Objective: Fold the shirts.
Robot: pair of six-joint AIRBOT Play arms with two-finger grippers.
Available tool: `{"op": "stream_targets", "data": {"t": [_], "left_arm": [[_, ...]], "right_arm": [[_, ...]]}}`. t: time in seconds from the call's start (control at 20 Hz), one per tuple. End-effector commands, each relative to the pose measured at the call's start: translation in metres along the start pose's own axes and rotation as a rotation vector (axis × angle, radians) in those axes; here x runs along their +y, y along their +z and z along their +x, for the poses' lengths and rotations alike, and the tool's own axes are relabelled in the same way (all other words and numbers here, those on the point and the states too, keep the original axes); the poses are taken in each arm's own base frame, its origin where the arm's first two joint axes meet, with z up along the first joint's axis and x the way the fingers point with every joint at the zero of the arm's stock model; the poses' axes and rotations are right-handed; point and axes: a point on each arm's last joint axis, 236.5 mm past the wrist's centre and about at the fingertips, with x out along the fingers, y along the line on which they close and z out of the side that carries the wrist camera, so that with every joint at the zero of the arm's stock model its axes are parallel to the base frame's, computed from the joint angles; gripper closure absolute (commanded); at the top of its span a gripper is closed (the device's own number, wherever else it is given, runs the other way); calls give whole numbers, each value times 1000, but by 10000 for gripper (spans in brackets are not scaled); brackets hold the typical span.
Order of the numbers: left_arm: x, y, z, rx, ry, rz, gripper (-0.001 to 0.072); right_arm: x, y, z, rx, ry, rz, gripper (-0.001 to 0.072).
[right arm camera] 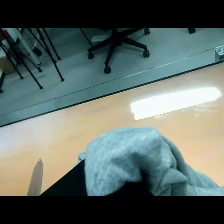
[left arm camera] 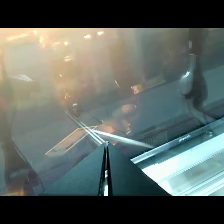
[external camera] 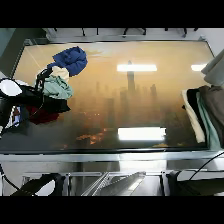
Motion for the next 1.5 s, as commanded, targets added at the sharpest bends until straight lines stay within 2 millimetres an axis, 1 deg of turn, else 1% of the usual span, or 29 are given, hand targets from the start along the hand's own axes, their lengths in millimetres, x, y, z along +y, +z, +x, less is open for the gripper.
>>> {"op": "stream_targets", "data": {"t": [0.0,0.05,0.15,0.25,0.3,0.5,0.55,0.65,0.75,0.85,1.05,1.15,1.25,1.3,1.35,1.45], "left_arm": [[2,-1,0,4,8,1,695],[2,-1,0,4,7,1,695],[2,-1,0,4,8,2,695],[3,2,0,-8,10,3,695],[3,5,0,-21,13,8,695],[6,18,-1,-75,26,23,695],[7,20,-1,-83,28,27,695],[7,23,-1,-98,31,28,695],[8,26,-2,-107,33,28,695],[8,27,-2,-114,35,29,695],[8,27,-2,-115,35,29,695],[8,25,-2,-106,33,28,695],[7,23,-1,-95,31,28,695],[7,22,-1,-94,31,28,695],[7,23,-1,-95,31,28,695],[7,23,-1,-95,31,28,695]], "right_arm": [[-1,-6,-6,31,4,-2,691],[0,-8,-8,42,8,-3,691],[2,-23,-14,110,24,-4,689],[-1,-39,-27,186,18,22,689],[-7,-44,-36,211,-8,32,689],[-32,-51,-87,271,-172,56,689],[-37,-56,-101,293,-219,54,689],[-46,-70,-125,351,-310,97,688],[-60,-93,-145,417,-413,178,688],[-75,-121,-158,504,-501,268,688],[-97,-190,-164,686,-557,406,688],[-112,-231,-171,787,-604,457,688],[-120,-269,-178,876,-641,520,688],[-123,-282,-183,907,-666,548,688],[-128,-289,-186,914,-692,559,688],[-134,-288,-188,903,-724,552,688]]}}
